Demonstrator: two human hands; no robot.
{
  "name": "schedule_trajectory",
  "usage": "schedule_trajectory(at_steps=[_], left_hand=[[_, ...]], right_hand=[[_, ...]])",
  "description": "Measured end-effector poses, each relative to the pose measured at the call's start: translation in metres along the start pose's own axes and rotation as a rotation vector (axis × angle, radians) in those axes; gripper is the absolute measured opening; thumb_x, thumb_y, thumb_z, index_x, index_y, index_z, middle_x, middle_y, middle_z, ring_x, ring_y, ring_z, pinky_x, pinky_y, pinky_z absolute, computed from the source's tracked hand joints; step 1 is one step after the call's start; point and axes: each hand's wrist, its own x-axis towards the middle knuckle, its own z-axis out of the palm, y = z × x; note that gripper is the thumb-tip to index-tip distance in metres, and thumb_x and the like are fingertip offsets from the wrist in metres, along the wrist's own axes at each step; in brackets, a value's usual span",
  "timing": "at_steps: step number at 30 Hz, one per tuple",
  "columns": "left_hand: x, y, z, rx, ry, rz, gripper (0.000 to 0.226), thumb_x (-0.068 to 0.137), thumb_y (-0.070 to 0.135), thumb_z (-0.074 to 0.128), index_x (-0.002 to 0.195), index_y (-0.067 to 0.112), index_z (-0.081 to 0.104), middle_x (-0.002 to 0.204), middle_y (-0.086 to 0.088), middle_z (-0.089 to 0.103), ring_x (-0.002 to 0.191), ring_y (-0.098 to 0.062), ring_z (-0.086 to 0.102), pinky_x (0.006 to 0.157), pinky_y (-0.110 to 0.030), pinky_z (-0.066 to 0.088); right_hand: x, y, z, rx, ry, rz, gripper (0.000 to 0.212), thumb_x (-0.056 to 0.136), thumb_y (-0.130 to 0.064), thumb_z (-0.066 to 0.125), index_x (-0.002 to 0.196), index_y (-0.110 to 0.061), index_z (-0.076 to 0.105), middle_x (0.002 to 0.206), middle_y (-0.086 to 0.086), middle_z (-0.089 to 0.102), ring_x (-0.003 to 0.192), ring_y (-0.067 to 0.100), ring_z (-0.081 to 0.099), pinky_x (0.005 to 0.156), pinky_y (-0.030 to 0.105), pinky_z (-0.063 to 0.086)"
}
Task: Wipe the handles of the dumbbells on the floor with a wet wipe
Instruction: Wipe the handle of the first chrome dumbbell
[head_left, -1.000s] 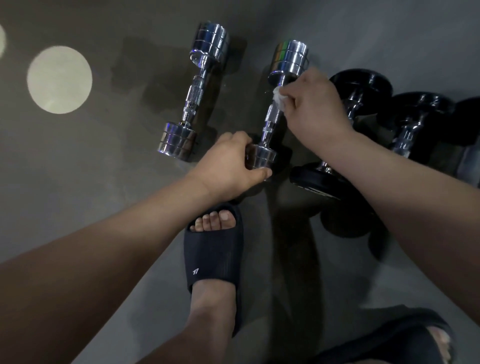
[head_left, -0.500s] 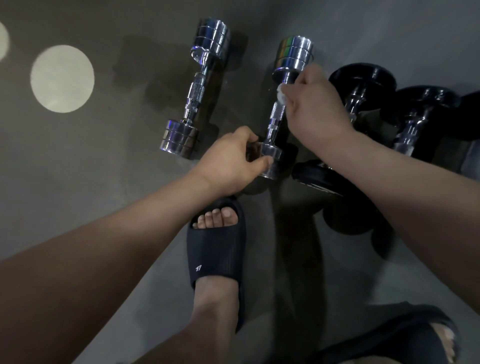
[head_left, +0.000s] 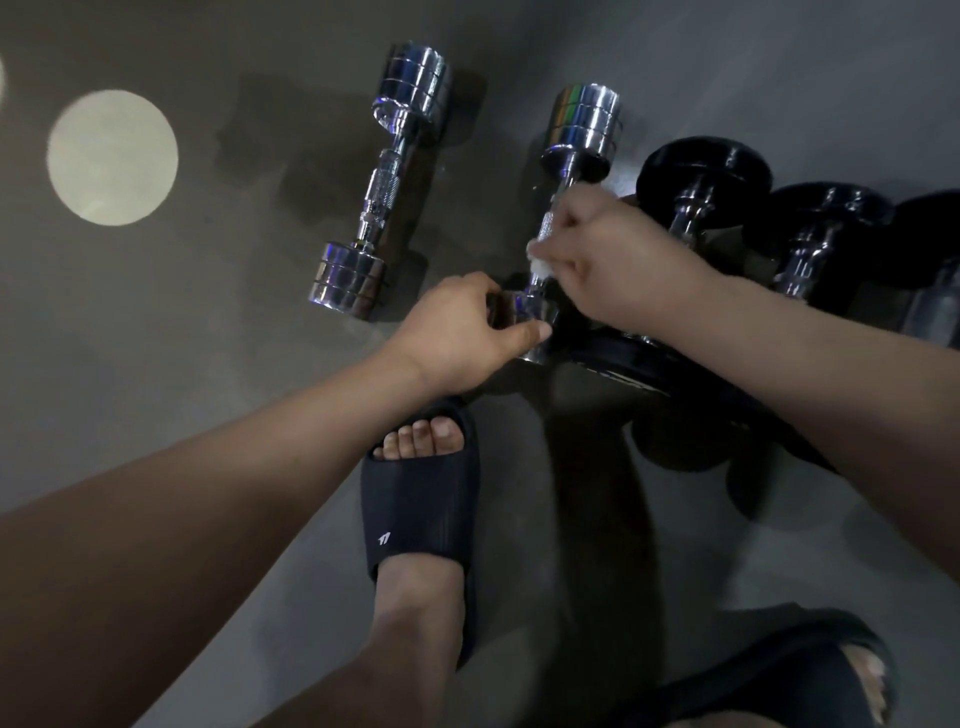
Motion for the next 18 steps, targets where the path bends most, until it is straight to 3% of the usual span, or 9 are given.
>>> schedule_trajectory(at_steps=[2,5,7,10,14,18], left_hand=[[0.002,0.002,0.002,0.005,-0.006,-0.008,0.05,0.079,0.064,0.071,0.097,0.018,0.064,0.094,0.0,0.064,0.088,-0.02,0.061,0.069,-0.029,0.042],[0.006,0.008,0.006,-0.003,-0.006,-0.064,0.053,0.08,0.069,0.066,0.089,0.018,0.064,0.089,-0.001,0.066,0.088,-0.024,0.062,0.07,-0.032,0.046],[0.008,0.014,0.008,-0.017,-0.001,-0.115,0.055,0.078,0.071,0.066,0.083,0.017,0.063,0.079,0.0,0.064,0.083,-0.024,0.061,0.061,-0.031,0.039],[0.009,0.026,0.012,-0.063,0.017,-0.167,0.052,0.073,0.065,0.071,0.066,0.015,0.059,0.062,0.004,0.058,0.07,-0.02,0.061,0.048,-0.027,0.031],[0.01,0.035,0.018,-0.142,0.068,-0.219,0.051,0.063,0.059,0.078,0.083,0.014,0.065,0.075,0.003,0.065,0.076,-0.02,0.064,0.048,-0.025,0.034],[0.009,0.031,0.023,-0.168,0.098,-0.24,0.055,0.059,0.062,0.076,0.084,0.013,0.067,0.073,0.005,0.066,0.077,-0.017,0.066,0.047,-0.021,0.032]], right_hand=[[0.001,0.0,-0.005,-0.027,-0.062,-0.025,0.018,0.093,-0.012,0.061,0.093,-0.007,0.078,0.097,0.015,0.057,0.076,0.032,0.059,0.067,0.041,0.053],[0.011,0.003,-0.011,0.027,0.039,0.161,0.021,0.097,-0.016,0.061,0.106,-0.008,0.078,0.109,0.017,0.057,0.09,0.032,0.061,0.082,0.032,0.05],[0.012,0.003,-0.01,0.06,0.116,0.276,0.024,0.098,-0.017,0.059,0.112,-0.006,0.076,0.113,0.017,0.056,0.096,0.03,0.06,0.084,0.027,0.044],[0.006,0.0,-0.006,0.1,0.155,0.294,0.024,0.097,-0.015,0.058,0.109,-0.004,0.075,0.111,0.017,0.057,0.092,0.025,0.058,0.081,0.021,0.037],[0.001,0.002,-0.01,0.128,0.225,0.365,0.022,0.096,-0.016,0.059,0.109,-0.006,0.074,0.11,0.014,0.057,0.088,0.011,0.048,0.08,0.015,0.034],[-0.003,0.01,-0.014,0.118,0.229,0.411,0.023,0.096,-0.016,0.058,0.111,-0.009,0.074,0.115,0.015,0.056,0.088,0.014,0.051,0.081,0.011,0.032]])
